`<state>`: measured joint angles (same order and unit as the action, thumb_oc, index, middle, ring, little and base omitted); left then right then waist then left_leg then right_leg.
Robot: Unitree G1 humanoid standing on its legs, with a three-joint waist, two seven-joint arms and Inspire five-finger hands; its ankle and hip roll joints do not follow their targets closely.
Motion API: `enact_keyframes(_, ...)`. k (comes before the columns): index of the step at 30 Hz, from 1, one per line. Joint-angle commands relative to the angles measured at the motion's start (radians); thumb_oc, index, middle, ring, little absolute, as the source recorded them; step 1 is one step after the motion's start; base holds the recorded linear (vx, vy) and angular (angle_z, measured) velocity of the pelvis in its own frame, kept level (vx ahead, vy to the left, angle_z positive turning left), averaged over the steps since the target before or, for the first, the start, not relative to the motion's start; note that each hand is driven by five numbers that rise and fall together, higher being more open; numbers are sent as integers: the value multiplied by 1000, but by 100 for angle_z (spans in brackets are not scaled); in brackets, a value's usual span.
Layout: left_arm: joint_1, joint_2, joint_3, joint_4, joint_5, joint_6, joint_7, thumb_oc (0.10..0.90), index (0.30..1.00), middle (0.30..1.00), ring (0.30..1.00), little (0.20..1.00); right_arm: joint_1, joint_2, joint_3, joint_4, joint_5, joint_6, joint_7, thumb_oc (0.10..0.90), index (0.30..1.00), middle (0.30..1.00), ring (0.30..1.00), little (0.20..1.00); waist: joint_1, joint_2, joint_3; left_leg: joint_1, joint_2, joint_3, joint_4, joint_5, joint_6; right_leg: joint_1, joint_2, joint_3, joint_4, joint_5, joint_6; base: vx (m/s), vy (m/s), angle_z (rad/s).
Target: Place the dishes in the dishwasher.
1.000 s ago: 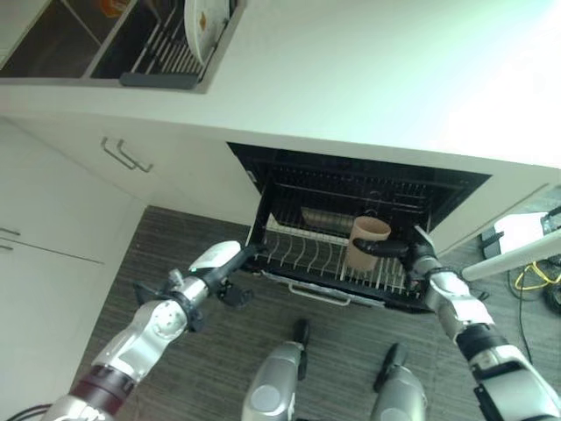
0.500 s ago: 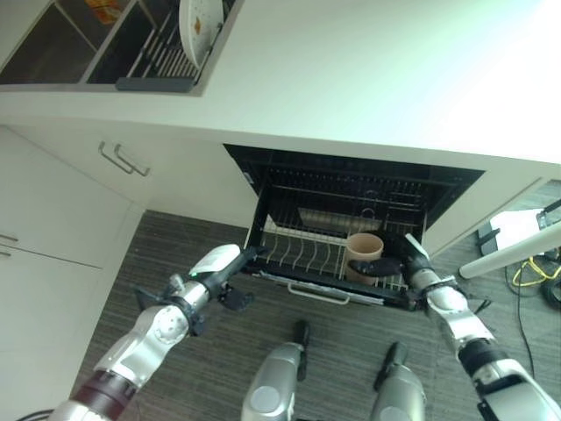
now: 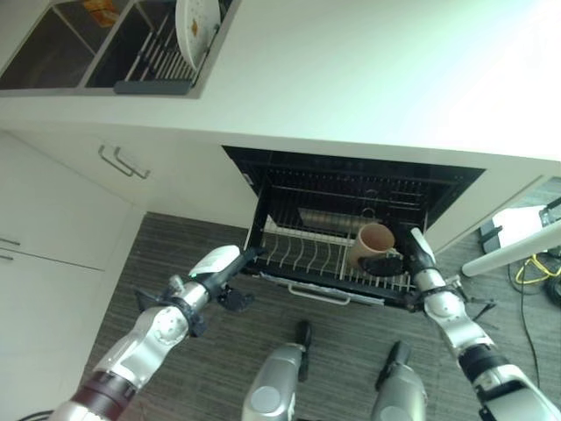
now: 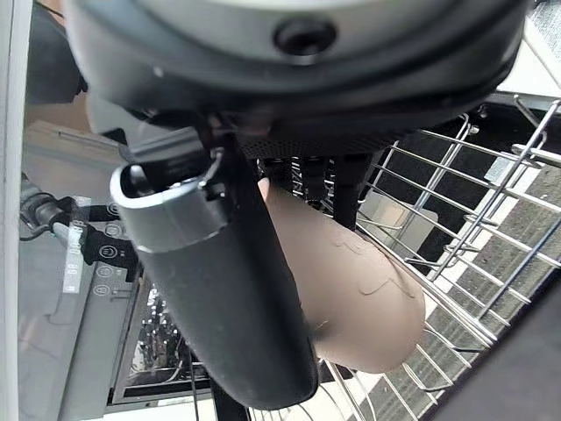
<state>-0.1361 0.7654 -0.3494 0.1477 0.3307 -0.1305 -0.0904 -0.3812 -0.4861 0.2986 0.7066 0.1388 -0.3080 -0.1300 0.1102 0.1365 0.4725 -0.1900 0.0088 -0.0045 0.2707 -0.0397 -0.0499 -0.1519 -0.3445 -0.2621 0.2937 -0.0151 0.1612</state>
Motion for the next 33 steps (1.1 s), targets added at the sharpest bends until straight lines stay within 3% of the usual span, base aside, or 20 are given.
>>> enact_keyframes(1,2,6,46,-50,8,-31,42,800,900,900,900,900,-1,-78,-74,-90,16,-115,-40,800,900,900,900,900,-14,-11,-57,22,40,61,29,-143,6,-6,-4,50,6,-73,33,0,0,0)
enact_keyframes(7,38,1,77,-56,20,-42,44,800,900,900,900,900,40,-63,-63,-190,15,-168,1,800,900,900,900,900,-19,-18,-70,31,46,70,29,-147,8,2,-5,44,6,-78,34,0,0,0)
enact_keyframes(11,87,-14,134,-62,41,-44,44,800,900,900,900,900,137,-36,-98,-293,31,-208,17,800,900,900,900,900,-38,-37,-93,48,60,83,29,-157,8,15,5,45,6,-89,34,-12,-49,-1)
enact_keyframes(25,178,-61,243,-27,88,-72,56,800,900,900,900,900,281,38,-168,-491,130,-344,21,800,900,900,900,900,-63,-68,-208,112,90,106,29,-181,7,76,42,49,6,-135,26,-5,-65,-6)
enact_keyframes(29,185,-77,264,-12,88,-78,95,800,900,900,900,900,294,50,-195,-586,180,-431,12,800,900,900,900,900,-68,-78,-232,122,92,107,29,-188,12,85,55,54,6,-145,23,-28,-45,-8)
enact_keyframes(33,185,-97,286,1,60,-82,154,800,900,900,900,900,305,49,-233,-661,230,-468,16,800,900,900,900,900,-74,-85,-251,130,92,103,29,-194,16,90,71,67,6,-153,17,-9,3,-5)
